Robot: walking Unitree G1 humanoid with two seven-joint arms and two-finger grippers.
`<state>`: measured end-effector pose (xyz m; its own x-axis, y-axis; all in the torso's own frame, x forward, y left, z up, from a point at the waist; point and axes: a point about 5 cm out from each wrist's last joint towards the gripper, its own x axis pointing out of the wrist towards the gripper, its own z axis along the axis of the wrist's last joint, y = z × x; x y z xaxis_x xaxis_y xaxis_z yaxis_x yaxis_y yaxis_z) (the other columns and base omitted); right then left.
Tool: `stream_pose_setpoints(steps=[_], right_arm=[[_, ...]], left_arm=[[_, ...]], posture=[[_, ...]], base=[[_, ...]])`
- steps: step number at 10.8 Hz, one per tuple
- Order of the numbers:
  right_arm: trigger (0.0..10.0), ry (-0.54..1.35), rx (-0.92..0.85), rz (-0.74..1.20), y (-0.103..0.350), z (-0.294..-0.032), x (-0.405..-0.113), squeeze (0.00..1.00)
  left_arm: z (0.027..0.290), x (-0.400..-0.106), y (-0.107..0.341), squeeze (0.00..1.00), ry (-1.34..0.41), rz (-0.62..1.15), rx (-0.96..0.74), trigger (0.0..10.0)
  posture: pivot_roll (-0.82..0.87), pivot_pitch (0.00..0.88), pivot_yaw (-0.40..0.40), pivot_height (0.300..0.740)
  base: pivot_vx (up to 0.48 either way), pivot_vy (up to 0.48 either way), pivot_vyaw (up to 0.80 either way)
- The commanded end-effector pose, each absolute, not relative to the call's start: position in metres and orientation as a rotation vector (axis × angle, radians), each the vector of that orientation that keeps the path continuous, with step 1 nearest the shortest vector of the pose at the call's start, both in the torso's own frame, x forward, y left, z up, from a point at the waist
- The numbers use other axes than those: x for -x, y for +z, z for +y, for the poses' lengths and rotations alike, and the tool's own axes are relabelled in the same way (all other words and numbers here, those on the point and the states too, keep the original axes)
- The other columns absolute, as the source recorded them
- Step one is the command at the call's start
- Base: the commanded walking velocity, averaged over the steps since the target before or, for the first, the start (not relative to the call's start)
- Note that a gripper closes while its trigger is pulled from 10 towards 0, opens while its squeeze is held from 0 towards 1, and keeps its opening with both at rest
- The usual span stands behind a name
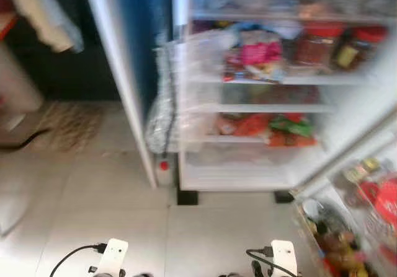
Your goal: Restocking fridge
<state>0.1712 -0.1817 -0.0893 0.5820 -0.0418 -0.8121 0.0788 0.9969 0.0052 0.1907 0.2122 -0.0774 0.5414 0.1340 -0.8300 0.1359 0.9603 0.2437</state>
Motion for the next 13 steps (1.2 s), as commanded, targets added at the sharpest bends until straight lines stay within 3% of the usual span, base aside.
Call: stream_pose_setpoints(steps=[1,7,10,13], right_arm=[[10.0,-0.083,-0.051,0.985,-0.0942,-0.1834,-0.1600,0.00],[10.0,-0.085,-0.052,0.979,-0.0938,-0.1837,-0.1606,0.00],[10.0,-0.080,-0.052,0.983,-0.0937,-0.1837,-0.1612,0.00],[10.0,-0.080,-0.043,0.979,-0.0933,-0.1841,-0.1620,0.00]], left_arm=[[0.2122,-0.1826,-0.0816,0.00,-0.018,1.036,-0.313,10.0],[0.2122,-0.1829,-0.0814,0.00,-0.015,1.035,-0.310,10.0],[0.2121,-0.1837,-0.0811,0.00,-0.011,1.034,-0.305,10.0],[0.2122,-0.1841,-0.0809,0.00,-0.009,1.033,-0.305,10.0]], posture=[[-0.16,0.156,-0.039,0.740],[-0.15,0.167,-0.042,0.740],[-0.16,0.176,-0.045,0.740],[-0.16,0.183,-0.044,0.740]], base=[[0.000,-0.251,-0.76],[0.000,-0.081,0.00],[0.000,0.000,-0.69],[0.000,0.000,0.00]])
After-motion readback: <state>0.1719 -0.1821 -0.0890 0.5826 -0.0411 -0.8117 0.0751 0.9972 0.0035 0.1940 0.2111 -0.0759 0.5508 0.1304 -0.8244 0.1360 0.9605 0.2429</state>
